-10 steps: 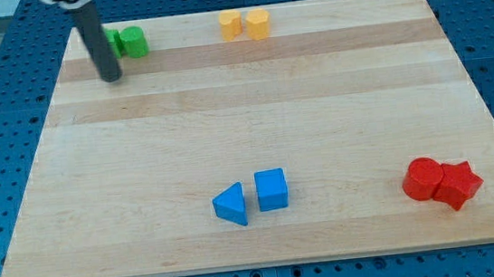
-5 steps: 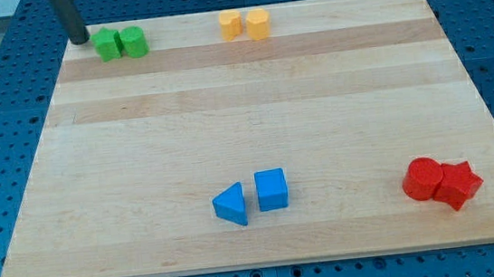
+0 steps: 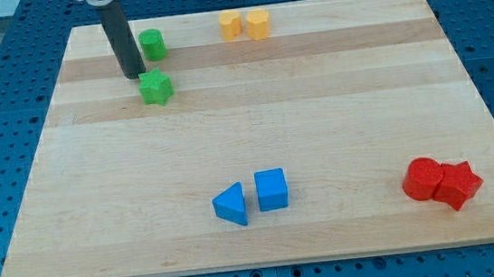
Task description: Move the green blocks towards the bottom center
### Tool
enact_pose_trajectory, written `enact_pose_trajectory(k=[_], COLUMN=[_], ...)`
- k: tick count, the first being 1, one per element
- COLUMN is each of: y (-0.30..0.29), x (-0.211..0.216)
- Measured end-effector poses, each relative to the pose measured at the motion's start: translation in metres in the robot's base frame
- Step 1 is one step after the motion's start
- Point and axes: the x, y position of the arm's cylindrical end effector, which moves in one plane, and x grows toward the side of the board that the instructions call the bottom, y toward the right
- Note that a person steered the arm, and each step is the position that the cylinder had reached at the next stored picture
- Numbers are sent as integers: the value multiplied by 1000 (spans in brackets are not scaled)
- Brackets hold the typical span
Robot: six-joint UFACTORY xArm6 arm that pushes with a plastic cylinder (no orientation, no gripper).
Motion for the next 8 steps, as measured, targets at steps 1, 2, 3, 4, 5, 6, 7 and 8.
enact_pose_trajectory(k=[1,2,3,4,5,6,7,8], y=[-12,-11,13,37,38,45,48,52], x=[-39,-68,-77,-72,-41,7,3,-37])
